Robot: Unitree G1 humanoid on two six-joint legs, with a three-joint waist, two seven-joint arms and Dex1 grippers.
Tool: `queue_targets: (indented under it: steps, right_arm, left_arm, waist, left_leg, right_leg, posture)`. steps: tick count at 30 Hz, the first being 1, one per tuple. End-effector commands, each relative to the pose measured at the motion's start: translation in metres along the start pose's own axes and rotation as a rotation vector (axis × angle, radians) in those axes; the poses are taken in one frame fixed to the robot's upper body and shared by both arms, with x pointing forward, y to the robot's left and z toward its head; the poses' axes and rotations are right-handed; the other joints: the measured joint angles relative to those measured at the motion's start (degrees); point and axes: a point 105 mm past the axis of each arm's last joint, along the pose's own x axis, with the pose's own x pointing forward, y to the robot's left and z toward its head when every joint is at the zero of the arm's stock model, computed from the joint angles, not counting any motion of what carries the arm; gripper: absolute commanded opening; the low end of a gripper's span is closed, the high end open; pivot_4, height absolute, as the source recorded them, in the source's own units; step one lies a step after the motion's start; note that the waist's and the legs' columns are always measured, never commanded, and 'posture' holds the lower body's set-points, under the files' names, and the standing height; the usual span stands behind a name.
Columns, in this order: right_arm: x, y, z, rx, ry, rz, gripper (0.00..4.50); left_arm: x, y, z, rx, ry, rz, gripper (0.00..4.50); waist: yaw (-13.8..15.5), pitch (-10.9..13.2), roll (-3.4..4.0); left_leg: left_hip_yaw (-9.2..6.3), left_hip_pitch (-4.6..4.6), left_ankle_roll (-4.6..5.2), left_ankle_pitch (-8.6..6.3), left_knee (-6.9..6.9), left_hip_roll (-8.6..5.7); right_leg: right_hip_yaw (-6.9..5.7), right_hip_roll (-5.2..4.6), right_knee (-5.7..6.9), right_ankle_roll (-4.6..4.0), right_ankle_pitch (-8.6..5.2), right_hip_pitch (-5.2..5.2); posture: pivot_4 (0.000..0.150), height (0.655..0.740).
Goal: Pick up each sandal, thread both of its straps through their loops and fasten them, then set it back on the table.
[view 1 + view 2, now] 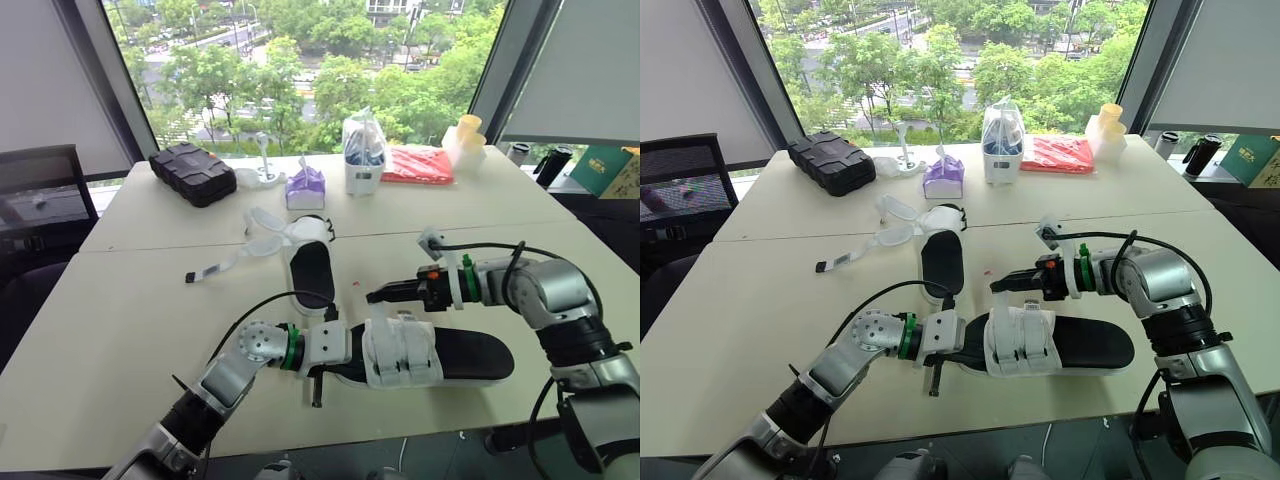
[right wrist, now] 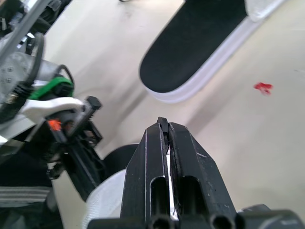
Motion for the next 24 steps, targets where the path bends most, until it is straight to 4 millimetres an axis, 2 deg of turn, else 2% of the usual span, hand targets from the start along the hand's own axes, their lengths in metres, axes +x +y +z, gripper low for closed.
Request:
queue_targets:
  steps: [1,8,11,13,16,18,22,24]
  right_arm:
    - [-0.009,-0.012,0.006,-0.079,-0.014,-0.081,0.1]
    - [-0.004,-0.024,-0.023,-0.209,0.133,-0.139,0.1]
    - [-0.002,-0.025,-0.025,-0.237,0.143,-0.139,0.89]
    - [0.0,-0.027,-0.026,-0.246,0.153,-0.142,1.97]
    - [0.009,-0.032,-0.033,-0.368,0.231,-0.166,3.42]
    - [0.015,-0.039,-0.025,-0.458,0.222,-0.212,4.31]
    - [0.018,-0.052,-0.01,-0.567,0.213,-0.287,4.31]
    - [0.011,-0.057,0.005,-0.605,0.182,-0.334,4.31]
  left_arm:
    - [0.004,-0.022,-0.037,-0.083,0.142,-0.064,0.0]
    - [0.003,-0.022,-0.037,-0.086,0.143,-0.057,0.0]
    - [0.003,-0.022,-0.038,-0.087,0.143,-0.056,0.0]
    - [0.003,-0.022,-0.038,-0.087,0.144,-0.055,0.0]
    - [0.003,-0.021,-0.038,-0.087,0.145,-0.053,0.0]
    - [0.003,-0.02,-0.038,-0.087,0.145,-0.051,0.0]
    - [0.004,-0.019,-0.039,-0.088,0.147,-0.049,0.0]
    - [0.004,-0.018,-0.039,-0.083,0.15,-0.053,0.0]
  waist:
    - [0.0,0.0,0.0]
    - [0.0,0.0,0.0]
    - [0.1,0.0,0.0]
    - [0.0,0.0,0.01]
    - [0.1,0.0,0.03]
    - [0.0,0.0,0.02]
    - [0.1,0.0,0.02]
    - [0.0,0.0,0.03]
  left_leg:
    - [0.0,0.0,-0.01,0.0,0.0,0.0]
    - [0.0,0.05,-0.02,0.01,0.01,0.0]
    - [0.0,0.11,-0.02,0.01,0.02,0.0]
    - [0.0,0.1,-0.03,0.01,0.01,0.0]
    - [0.0,0.09,-0.03,0.01,-0.05,0.0]
    - [0.0,0.1,-0.04,0.01,-0.07,-0.01]
    - [0.0,0.12,-0.07,0.03,-0.05,-0.02]
    - [-0.01,0.13,-0.09,0.05,-0.03,-0.03]
  right_leg:
    - [0.0,0.01,0.0,0.0,0.0,0.0]
    - [-0.01,0.03,0.01,0.0,0.01,0.01]
    - [-0.03,0.05,0.01,0.01,0.01,-0.01]
    - [-0.07,0.05,0.01,0.01,0.0,0.0]
    - [-0.08,0.06,0.01,0.08,0.05,-0.01]
    - [-0.1,0.06,0.0,0.14,0.08,-0.02]
    - [-0.11,0.1,0.01,0.13,0.08,-0.02]
    - [-0.11,0.15,0.01,0.12,0.07,-0.01]
  posture:
    - [0.15,0.74]
    - [0.15,0.74]
    - [0.15,0.74]
    - [0.15,0.74]
    - [0.15,0.74]
    - [0.15,0.74]
    - [0.15,0.74]
    - [0.15,0.74]
